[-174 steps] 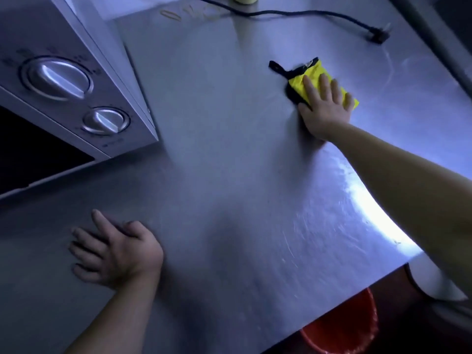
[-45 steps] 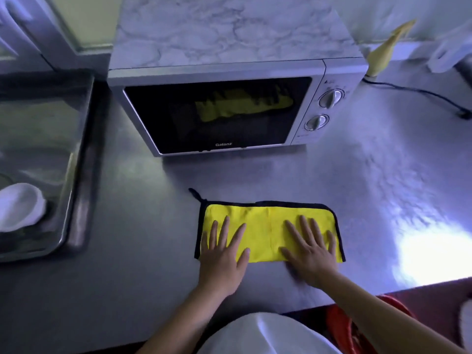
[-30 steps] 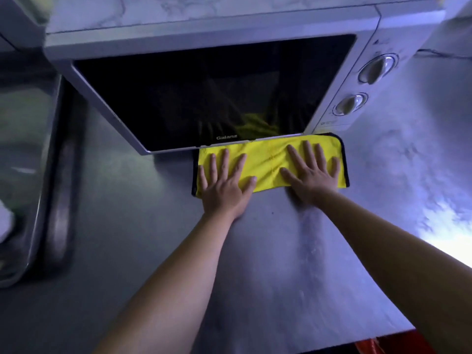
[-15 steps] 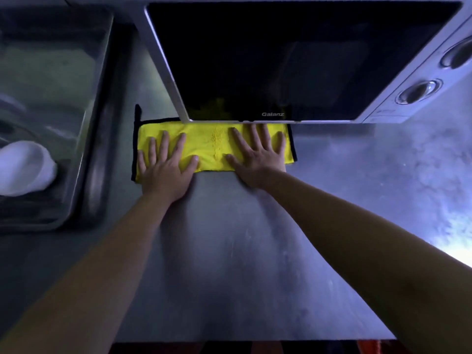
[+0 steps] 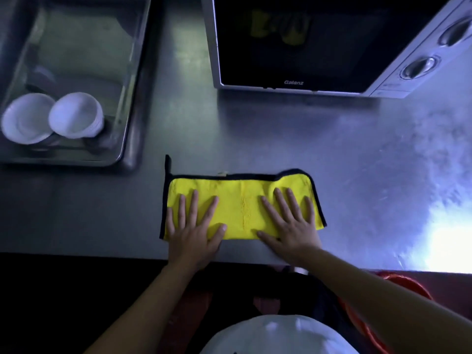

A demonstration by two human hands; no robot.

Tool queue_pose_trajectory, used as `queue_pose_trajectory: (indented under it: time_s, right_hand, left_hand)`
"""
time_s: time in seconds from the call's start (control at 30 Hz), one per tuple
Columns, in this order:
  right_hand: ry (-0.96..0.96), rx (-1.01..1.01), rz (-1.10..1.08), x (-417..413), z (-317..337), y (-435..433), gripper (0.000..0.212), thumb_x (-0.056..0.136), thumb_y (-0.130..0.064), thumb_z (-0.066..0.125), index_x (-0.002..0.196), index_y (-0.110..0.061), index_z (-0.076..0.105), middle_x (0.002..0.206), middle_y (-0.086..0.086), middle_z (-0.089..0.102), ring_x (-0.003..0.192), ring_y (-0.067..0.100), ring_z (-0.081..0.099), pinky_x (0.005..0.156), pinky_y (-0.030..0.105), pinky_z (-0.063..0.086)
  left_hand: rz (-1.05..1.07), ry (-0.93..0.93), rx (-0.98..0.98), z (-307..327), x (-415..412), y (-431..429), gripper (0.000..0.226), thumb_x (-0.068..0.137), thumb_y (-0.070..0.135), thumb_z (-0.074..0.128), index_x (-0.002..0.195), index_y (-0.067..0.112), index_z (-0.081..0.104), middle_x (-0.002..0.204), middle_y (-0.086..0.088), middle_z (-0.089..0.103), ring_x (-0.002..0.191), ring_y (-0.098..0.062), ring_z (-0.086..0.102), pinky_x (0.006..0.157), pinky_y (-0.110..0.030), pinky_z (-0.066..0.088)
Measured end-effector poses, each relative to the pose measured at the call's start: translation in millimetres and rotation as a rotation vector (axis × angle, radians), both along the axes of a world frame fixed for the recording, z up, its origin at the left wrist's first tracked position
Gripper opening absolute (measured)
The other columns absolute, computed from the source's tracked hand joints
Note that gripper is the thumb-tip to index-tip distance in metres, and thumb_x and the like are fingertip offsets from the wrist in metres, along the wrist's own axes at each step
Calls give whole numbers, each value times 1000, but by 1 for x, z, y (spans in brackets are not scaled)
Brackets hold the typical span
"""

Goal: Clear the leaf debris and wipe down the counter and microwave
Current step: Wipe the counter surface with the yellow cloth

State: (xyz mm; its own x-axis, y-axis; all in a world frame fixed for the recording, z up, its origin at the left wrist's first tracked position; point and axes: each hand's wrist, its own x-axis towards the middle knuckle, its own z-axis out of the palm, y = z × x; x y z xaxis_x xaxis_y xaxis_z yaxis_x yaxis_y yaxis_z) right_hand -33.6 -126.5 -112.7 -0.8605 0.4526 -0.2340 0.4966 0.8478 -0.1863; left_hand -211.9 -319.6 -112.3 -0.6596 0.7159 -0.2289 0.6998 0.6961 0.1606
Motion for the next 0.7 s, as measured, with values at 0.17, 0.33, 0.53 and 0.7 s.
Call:
queue_pose_trajectory:
  time_s: [0.17,0.33,0.53,0.7]
  right_hand:
    - [-81,37,65,53,2,-32,106,76,-90,42,160,-31,14,167,4,13,154,31,9,116,66,13]
    - [-51,50,60,69,1,-34,111,70,-46,75,159,-36,10,167,3,15,153,30,12,117,63,10]
    - [-84,-80,69,92,14,-39,74,95,-51,27,152,-47,-19,164,-7,-22,151,21,-24,119,56,-14]
    - [-27,-466,-14,122,64,-37,51,102,-24,44,151,-35,39,164,-7,23,153,13,13,122,47,7]
  left_hand:
    - [-81,-31,-66,-5,36,-37,99,72,97,24,154,49,-2,166,-2,-15,152,-31,-16,118,-57,-7]
    - [-135,66,-73,-4,47,-47,112,71,74,67,156,46,-1,167,-6,-5,153,-36,-1,118,-63,14]
    - [-197,68,-214,15,62,-54,92,97,37,50,147,48,-26,161,-1,-29,152,-33,-15,121,-54,6]
    - [-271,-235,-207,76,68,-45,64,99,14,44,152,45,29,162,-1,28,144,-25,34,113,-33,31]
